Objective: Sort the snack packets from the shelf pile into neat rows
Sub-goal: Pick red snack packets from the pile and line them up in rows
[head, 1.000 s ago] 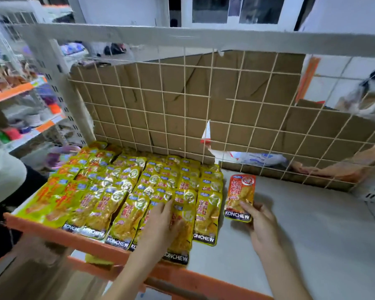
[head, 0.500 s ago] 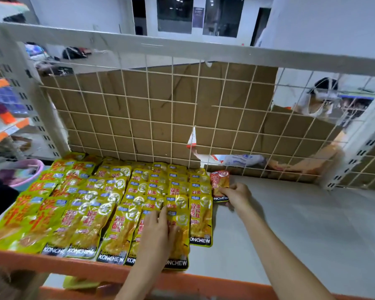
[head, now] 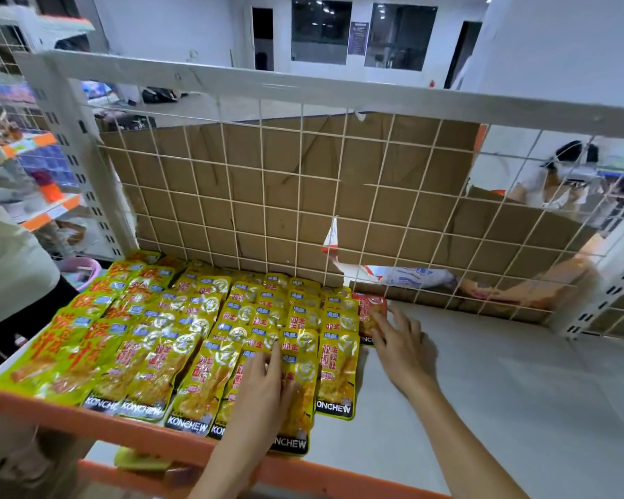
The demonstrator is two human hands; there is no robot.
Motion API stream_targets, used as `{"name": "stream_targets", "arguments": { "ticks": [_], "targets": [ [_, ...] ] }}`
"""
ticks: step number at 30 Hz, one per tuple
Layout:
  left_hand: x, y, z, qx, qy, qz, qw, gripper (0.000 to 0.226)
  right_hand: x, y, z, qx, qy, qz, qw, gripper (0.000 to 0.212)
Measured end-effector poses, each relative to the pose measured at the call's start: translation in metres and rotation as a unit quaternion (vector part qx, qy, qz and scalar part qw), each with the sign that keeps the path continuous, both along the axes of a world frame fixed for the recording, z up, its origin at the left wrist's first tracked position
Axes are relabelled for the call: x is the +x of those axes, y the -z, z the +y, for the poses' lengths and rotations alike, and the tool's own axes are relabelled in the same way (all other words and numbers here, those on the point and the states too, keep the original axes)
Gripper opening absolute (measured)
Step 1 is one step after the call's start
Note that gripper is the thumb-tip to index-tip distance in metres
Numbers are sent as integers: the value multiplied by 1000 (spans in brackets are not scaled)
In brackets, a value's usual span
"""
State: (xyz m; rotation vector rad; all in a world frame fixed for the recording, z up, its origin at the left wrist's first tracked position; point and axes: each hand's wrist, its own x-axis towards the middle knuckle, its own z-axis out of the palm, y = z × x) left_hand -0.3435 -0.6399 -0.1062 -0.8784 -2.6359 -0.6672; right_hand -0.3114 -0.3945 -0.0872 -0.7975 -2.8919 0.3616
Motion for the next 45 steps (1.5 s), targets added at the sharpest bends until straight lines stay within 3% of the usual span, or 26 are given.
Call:
{"name": "stream_targets", "arguments": {
  "ticks": [9,13,15,24,45],
  "targets": [
    [6,-3,-4,112,21,-65,991,45,1,7,3,40,-9,6,999,42],
    [9,-8,-5,12,78,-91,993,63,1,9,4,38,-4,-3,999,41],
    [9,-5,-5,-15,93,-70,993,61,1,8,4,37,-3,-7,999,41],
    [7,0,-1,-9,98,-5,995,51,4,7,1,56,-5,-18,998,44],
    [10,2,-3,-1,95,-43,995,48,7,4,-1,69,-11,-21,997,44]
  ]
}}
